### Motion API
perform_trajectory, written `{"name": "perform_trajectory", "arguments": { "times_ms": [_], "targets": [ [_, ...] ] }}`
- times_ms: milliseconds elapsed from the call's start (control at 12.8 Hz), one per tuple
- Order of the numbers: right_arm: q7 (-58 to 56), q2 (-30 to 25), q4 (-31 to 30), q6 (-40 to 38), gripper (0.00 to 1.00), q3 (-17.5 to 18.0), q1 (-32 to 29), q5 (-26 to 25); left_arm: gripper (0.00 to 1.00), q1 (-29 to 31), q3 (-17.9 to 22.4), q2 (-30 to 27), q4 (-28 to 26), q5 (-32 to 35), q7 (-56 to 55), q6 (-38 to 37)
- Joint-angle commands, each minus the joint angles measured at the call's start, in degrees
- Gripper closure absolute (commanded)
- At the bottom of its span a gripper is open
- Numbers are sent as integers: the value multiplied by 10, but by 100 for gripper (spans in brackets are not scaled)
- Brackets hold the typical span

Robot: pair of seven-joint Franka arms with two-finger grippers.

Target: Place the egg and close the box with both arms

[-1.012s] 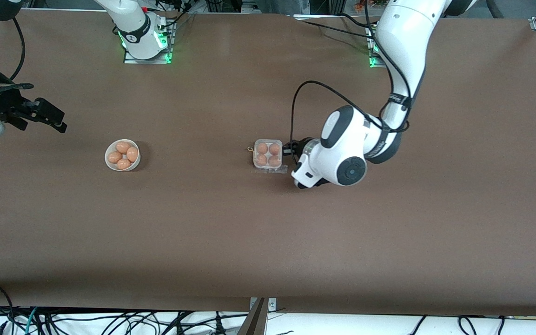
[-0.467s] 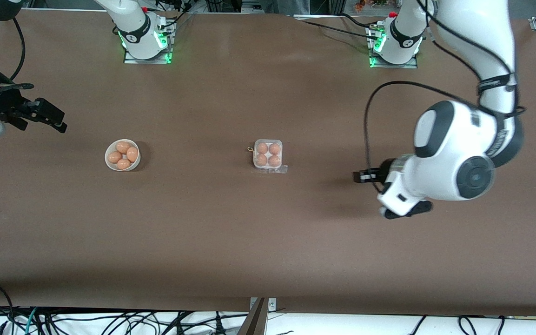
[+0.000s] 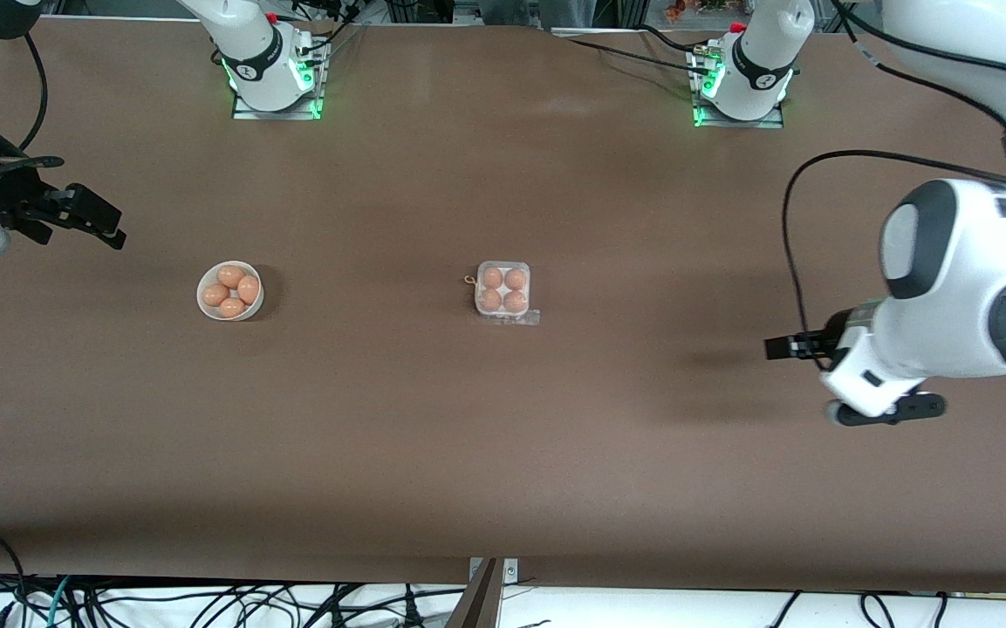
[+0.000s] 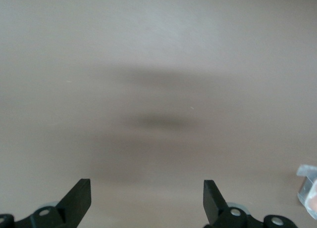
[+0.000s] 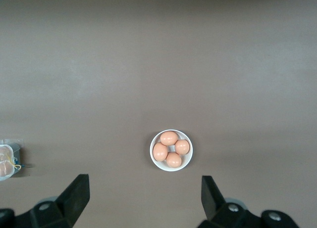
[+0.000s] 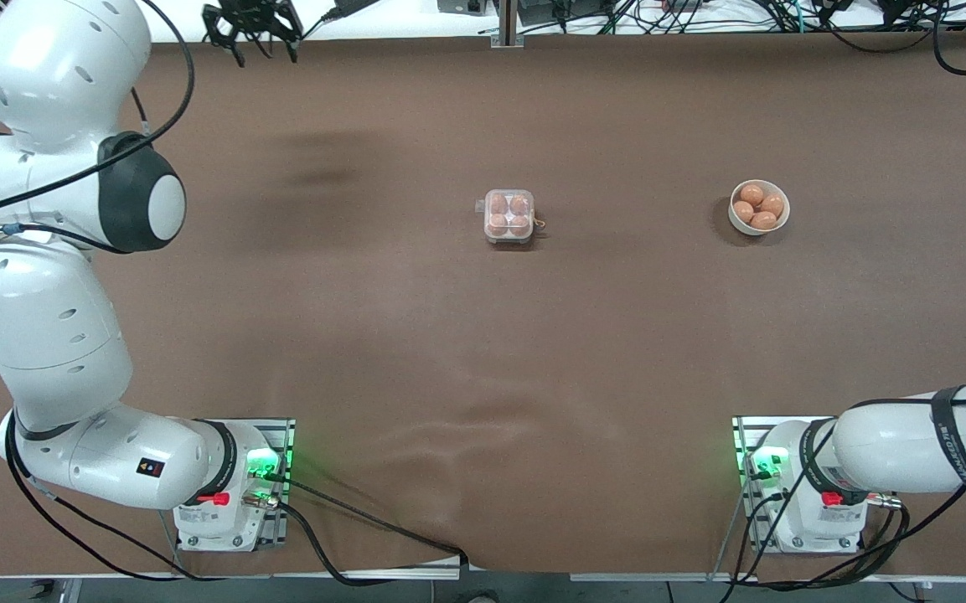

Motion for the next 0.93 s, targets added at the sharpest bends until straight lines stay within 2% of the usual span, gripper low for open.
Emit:
{"name": "perform_trajectory", "arguments": {
  "times_ms": [0,311,545,779,857],
  "targets": [
    [-2,-6,-6,2,0,7,-8,-6,0,30,-8,-47,-12,55,21,0],
    [-2,-6,-6,1,0,7,-8,-6,0,80,-24,-137,-89,74,87,49],
    [-3,-6,-6,0,0,7,-8,-6,0,159,-105,-192,-130,72,93,69],
    [-3,-6,-6,-1,0,7,-8,-7,0,155,-109,-266,-230,74,93,108],
    [-3,-6,-6,-1,0,7,-8,-6,0,152,-109,-275,-239,72,93,108]
  ]
}}
